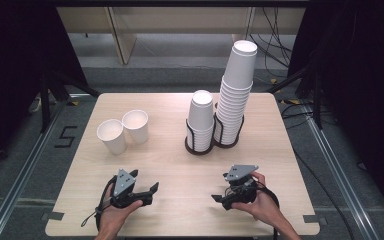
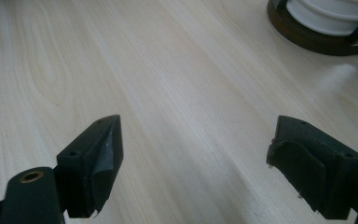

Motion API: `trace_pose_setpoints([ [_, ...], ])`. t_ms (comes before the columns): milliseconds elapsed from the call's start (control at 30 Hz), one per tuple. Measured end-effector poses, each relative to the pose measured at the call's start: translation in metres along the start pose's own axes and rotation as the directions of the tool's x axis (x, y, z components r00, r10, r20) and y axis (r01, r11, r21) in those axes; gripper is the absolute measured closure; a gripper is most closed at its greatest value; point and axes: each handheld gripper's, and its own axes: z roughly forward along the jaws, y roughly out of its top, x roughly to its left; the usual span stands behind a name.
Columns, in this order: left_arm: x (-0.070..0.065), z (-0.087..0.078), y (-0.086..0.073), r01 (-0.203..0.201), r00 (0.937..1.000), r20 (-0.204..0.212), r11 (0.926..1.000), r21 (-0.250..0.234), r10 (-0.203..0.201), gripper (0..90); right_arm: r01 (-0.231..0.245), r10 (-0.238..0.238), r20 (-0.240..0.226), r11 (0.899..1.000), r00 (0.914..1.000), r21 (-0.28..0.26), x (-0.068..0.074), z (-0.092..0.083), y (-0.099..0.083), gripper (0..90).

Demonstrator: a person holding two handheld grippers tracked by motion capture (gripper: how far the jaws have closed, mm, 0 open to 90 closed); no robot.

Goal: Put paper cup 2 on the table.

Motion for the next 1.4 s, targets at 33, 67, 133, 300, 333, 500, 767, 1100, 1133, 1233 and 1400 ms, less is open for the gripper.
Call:
trace_pose_setpoints([
  [33,-0.001,-0.001,0.0,-0.004,1.0,-0.001,1.0,0.001,0.004,14.2,-0.014,0.014,-0.004,1.0,0.9999,0.012,0.002,-0.001,0.0,17.6],
  [67,-0.002,-0.002,-0.001,-0.003,1.0,0.004,1.0,-0.003,0.003,14.2,0.01,-0.01,-0.014,1.0,0.9999,0.001,0.001,0.0,-0.001,17.6],
  [133,-0.004,-0.004,-0.001,-0.006,1.0,0.007,1.0,-0.007,0.006,14.2,0.014,-0.014,-0.007,1.0,0.9999,-0.006,0.002,0.0,-0.001,17.6],
  [300,-0.011,-0.009,-0.005,-0.013,0.9992,0.037,0.9999,-0.009,0.014,14.2,-0.005,0.005,-0.018,1.0,0.9998,-0.007,0.004,-0.001,-0.004,17.6],
  [333,-0.012,-0.009,-0.006,-0.013,0.9987,0.049,0.9999,-0.01,0.014,14.2,-0.001,0.001,-0.017,1.0,0.9998,-0.009,0.005,-0.002,-0.005,17.6],
  [500,-0.021,-0.013,-0.011,-0.037,0.9956,0.086,0.9993,-0.008,0.038,14.3,-0.005,0.005,-0.022,1.0,0.9997,-0.017,0.01,-0.004,-0.008,17.5],
  [767,-0.034,-0.019,-0.017,-0.069,0.9862,0.151,0.9976,0.006,0.068,14.2,-0.015,0.014,-0.032,0.999,0.9994,-0.028,0.018,-0.008,-0.014,17.1],
  [1100,-0.042,-0.027,-0.02,-0.095,0.9812,0.17,0.9954,0.011,0.092,14.2,-0.007,0.005,-0.04,0.999,0.9992,-0.036,0.029,-0.013,-0.026,16.3],
  [1133,-0.042,-0.027,-0.021,-0.114,0.9803,0.164,0.9934,0.014,0.11,14.3,-0.015,0.014,-0.036,0.999,0.9993,-0.031,0.03,-0.013,-0.028,16.2],
  [1233,-0.045,-0.024,-0.022,-0.19,0.9719,0.147,0.9815,0.025,0.184,14.3,-0.024,0.023,-0.033,0.999,0.9992,-0.03,0.033,-0.014,-0.032,16.2],
  [1400,-0.05,-0.021,-0.021,-0.184,0.9672,0.181,0.9828,0.017,0.178,14.3,-0.037,0.036,-0.028,0.999,0.999,-0.022,0.038,-0.017,-0.038,16.0],
])
